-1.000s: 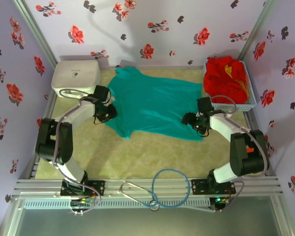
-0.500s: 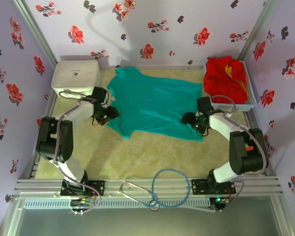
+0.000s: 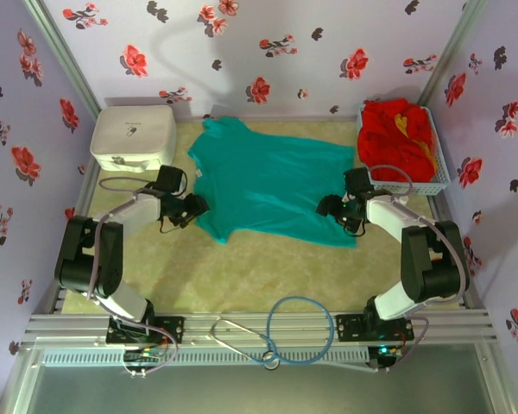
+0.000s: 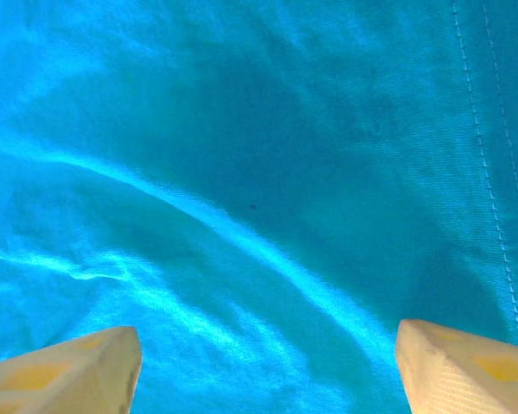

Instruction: Fold and stack the t-shirts

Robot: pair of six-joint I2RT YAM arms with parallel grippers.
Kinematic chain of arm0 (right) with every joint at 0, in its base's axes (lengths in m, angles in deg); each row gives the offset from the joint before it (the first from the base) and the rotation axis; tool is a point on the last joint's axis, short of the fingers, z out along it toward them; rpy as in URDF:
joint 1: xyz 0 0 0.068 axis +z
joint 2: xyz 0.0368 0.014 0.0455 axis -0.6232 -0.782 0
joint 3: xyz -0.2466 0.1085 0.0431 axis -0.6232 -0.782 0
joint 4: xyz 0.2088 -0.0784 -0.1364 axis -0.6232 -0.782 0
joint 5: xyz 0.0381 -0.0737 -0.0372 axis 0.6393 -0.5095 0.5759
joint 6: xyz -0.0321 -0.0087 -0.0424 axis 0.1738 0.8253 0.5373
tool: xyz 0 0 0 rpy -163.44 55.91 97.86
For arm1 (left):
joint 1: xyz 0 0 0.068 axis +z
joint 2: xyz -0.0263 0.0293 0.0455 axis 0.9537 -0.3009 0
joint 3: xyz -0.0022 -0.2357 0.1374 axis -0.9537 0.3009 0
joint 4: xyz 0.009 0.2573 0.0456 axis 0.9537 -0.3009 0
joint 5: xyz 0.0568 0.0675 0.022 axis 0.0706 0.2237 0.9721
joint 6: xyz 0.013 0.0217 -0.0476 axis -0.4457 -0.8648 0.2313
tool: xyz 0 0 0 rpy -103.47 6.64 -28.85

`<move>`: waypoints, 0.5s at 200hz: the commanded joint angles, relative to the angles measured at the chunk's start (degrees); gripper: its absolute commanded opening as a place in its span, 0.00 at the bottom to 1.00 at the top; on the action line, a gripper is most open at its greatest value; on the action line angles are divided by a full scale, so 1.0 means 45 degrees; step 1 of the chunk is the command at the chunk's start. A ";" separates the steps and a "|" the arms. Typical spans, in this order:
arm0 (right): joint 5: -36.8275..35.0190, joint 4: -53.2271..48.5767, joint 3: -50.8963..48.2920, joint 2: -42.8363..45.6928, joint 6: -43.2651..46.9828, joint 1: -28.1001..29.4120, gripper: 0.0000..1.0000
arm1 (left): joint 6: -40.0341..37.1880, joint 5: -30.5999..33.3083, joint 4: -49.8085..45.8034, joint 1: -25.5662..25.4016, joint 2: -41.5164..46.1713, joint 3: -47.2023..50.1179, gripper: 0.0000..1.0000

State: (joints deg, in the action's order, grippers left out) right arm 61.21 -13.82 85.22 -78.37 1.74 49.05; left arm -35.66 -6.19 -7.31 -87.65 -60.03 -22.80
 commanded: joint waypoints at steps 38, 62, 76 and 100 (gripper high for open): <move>0.0080 -0.0006 0.0263 0.0020 0.0074 0.0048 0.78 | 0.0476 -0.0215 0.1011 -0.0333 -0.0573 0.0122 0.47; 0.0105 -0.0011 0.0269 0.0016 0.0045 0.0049 0.78 | 0.0563 -0.0214 0.1066 -0.0442 -0.0686 0.0123 0.43; 0.0095 -0.0031 0.0273 0.0030 0.0068 0.0044 0.78 | 0.0587 -0.0209 0.0955 -0.0480 -0.0597 0.0157 0.35; 0.0039 -0.0051 0.0264 0.0058 0.0071 0.0048 0.78 | 0.0475 0.0206 0.0258 -0.0541 -0.0073 0.0220 0.25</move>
State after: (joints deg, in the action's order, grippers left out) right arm 61.21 -13.82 85.29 -78.37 1.74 49.05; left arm -33.33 -6.61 -3.53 -89.51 -62.50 -22.73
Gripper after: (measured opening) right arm 0.777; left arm 0.289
